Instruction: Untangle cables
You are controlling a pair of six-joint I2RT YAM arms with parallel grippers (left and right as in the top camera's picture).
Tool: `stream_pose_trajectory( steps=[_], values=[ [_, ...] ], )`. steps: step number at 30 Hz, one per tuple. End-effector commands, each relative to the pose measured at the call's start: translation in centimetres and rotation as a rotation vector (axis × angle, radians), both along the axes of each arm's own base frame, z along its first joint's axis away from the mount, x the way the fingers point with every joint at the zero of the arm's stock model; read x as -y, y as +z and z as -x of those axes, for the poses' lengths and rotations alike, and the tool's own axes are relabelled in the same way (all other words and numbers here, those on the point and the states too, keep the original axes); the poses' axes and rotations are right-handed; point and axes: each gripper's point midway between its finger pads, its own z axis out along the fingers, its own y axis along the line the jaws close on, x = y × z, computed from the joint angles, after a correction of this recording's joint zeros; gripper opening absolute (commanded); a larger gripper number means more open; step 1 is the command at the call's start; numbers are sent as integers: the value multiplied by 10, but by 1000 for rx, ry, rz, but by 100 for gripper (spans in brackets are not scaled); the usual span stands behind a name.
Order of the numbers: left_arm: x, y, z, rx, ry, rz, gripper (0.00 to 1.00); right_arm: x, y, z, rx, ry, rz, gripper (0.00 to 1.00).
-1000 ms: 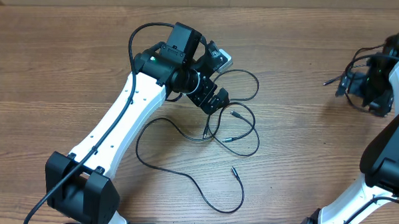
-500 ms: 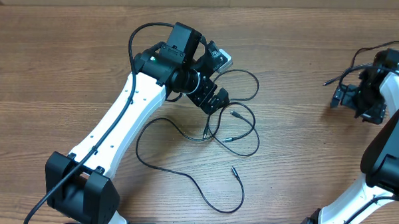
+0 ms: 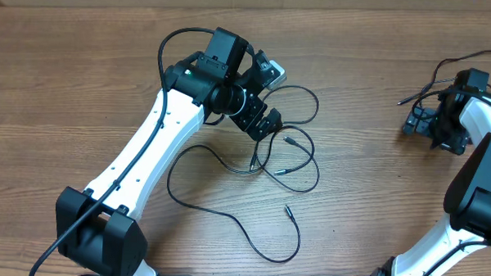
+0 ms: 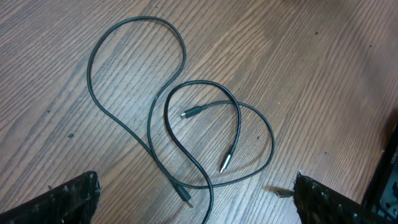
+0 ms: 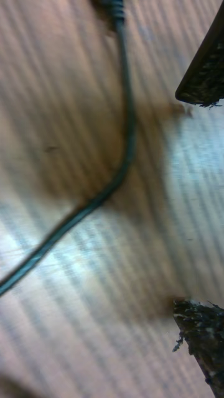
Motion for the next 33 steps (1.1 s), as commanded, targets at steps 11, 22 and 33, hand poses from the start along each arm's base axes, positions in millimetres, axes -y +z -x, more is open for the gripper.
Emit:
stream_pose_trajectory(
  steps=[11, 22, 33],
  values=[
    [1, 3, 0, -7, 0, 19, 100, 8, -15, -8, 60, -7, 36, 100],
    [1, 3, 0, -7, 0, 19, 100, 9, -40, -24, 101, 0, 22, 100],
    [1, 3, 0, -7, 0, 19, 100, -4, -85, -53, 183, 38, -42, 100]
  ],
)
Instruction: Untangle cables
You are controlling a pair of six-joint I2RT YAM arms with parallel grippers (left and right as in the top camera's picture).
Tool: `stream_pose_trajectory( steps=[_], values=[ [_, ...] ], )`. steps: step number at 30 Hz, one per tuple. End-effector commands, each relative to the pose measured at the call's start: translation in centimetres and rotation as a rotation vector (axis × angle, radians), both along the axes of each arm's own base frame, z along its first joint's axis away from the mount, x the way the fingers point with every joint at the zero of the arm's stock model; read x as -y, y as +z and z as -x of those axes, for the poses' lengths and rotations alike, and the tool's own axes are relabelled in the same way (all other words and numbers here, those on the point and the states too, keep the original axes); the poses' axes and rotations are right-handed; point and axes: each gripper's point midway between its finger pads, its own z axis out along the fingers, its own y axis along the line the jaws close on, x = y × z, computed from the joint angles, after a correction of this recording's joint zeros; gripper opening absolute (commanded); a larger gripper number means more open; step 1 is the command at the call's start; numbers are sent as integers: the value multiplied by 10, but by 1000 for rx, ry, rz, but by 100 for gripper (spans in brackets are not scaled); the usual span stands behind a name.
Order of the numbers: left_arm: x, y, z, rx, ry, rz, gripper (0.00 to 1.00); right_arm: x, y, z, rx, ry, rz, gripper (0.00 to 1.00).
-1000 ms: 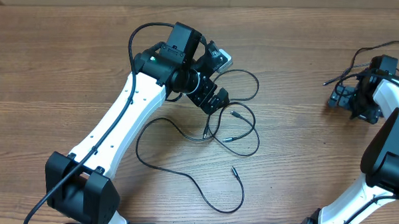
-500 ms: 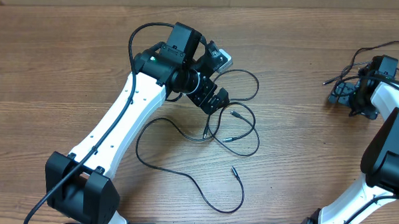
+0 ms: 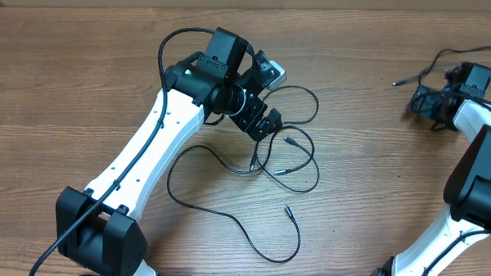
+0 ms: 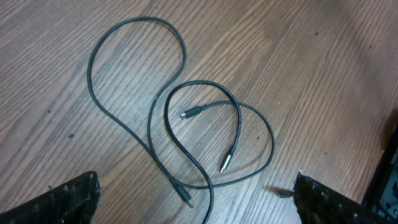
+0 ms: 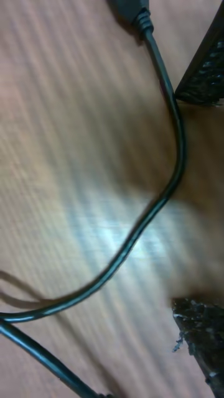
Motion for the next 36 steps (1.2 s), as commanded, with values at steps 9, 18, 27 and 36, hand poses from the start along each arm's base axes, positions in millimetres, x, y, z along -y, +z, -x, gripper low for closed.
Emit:
stream_pose_trajectory(
  steps=[9, 18, 27, 36],
  values=[
    [1, 3, 0, -7, 0, 19, 100, -47, -93, -8, 8, -25, -212, 100],
    [1, 3, 0, -7, 0, 19, 100, -80, -60, -54, 216, 91, -385, 100],
    [1, 3, 0, -7, 0, 19, 100, -86, 11, -56, 214, 161, -446, 100],
    [1, 3, 0, -7, 0, 19, 100, -69, 115, -20, 197, 130, -245, 100]
  ],
)
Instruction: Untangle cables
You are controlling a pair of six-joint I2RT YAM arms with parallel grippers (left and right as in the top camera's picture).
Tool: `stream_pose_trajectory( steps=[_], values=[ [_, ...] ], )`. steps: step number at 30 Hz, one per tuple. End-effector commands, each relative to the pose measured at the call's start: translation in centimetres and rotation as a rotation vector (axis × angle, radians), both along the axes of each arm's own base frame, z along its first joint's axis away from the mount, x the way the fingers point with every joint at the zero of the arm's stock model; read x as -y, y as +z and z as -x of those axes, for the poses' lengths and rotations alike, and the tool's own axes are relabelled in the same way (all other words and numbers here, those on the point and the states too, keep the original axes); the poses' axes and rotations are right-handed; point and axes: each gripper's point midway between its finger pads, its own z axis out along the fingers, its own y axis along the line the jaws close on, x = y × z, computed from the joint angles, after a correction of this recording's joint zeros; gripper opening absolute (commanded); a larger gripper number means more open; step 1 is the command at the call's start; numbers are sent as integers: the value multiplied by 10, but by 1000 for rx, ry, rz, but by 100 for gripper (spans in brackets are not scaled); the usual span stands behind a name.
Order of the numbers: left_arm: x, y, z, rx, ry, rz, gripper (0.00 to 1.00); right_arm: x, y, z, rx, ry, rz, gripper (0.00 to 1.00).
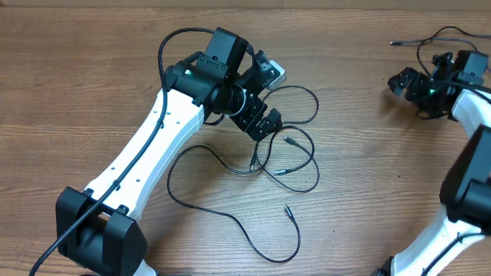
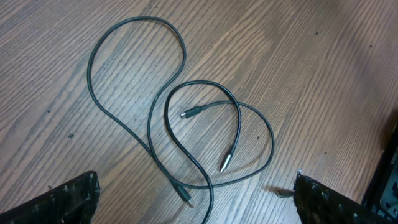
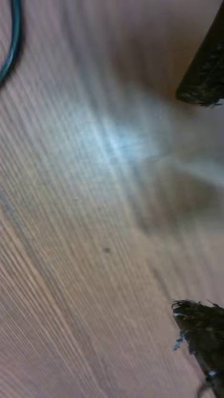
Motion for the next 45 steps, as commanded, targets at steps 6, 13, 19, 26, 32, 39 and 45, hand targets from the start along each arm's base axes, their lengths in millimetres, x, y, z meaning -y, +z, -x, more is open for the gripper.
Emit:
stream_pose_trajectory(
  steps=[6, 13, 19, 26, 32, 39, 45],
  values=[
    [1, 3, 0, -7, 0, 19, 100, -26, 123, 40, 107, 44, 47, 100],
    [1, 3, 0, -7, 0, 19, 100, -73, 159, 76, 108, 143, -113, 100],
    [1, 3, 0, -7, 0, 19, 100, -93, 156, 93, 52, 180, -231, 100],
    [1, 3, 0, -7, 0, 19, 100, -116, 163, 100, 47, 236, -336, 100],
    [-9, -4, -1, -9, 29, -40, 100, -138, 160, 108, 0, 282, -352, 100],
    [-44, -7, -4, -77, 110, -57, 100, -167, 150, 118, -71, 343, -311, 100],
    [-81, 4, -16, -59, 187, -45, 100, -192, 147, 122, -103, 388, -289, 100]
  ],
)
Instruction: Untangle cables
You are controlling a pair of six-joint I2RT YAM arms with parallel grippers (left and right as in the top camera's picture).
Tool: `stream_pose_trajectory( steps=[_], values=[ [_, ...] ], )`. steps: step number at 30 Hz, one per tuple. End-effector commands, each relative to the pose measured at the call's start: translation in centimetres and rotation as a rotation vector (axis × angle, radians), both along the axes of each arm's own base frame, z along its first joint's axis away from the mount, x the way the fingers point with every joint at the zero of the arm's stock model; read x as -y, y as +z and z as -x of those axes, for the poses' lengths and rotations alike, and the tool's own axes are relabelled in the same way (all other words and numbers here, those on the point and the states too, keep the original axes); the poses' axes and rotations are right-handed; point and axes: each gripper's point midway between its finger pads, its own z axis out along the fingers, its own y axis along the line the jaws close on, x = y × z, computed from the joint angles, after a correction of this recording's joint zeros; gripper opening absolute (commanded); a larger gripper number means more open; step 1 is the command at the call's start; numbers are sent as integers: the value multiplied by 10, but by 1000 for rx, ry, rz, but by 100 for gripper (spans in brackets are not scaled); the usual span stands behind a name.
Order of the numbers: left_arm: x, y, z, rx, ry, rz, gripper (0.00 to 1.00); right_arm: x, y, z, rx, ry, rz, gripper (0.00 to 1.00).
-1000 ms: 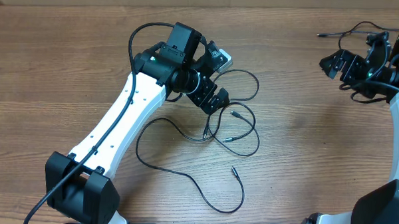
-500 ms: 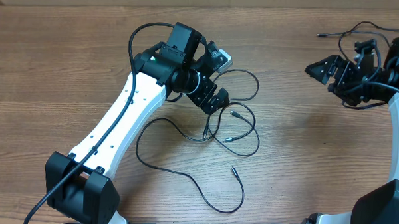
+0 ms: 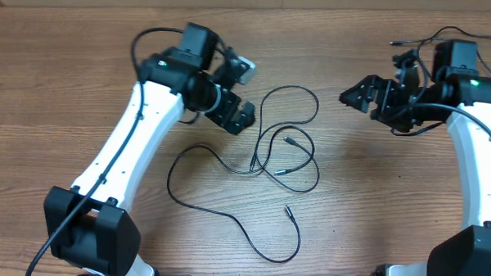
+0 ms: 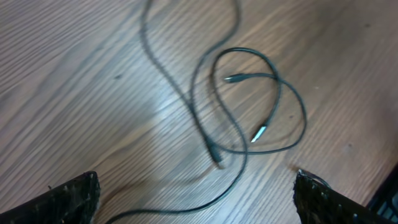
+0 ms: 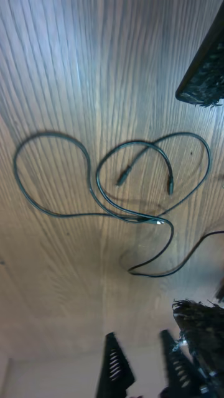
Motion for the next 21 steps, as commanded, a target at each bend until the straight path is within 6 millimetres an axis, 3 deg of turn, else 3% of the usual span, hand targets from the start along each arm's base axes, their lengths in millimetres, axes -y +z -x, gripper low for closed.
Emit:
stream_pose_trajectory(
  steps=[1, 15, 21],
  values=[
    [-18, 20, -4, 47, 25, 26, 99, -13, 1, 2, -6, 9, 26, 100],
    [-94, 20, -27, 35, 258, 12, 100, -98, -18, 32, -30, 183, 211, 100],
    [-109, 18, -28, 26, 300, -12, 100, -127, -29, 45, 55, 352, 303, 100]
  ],
)
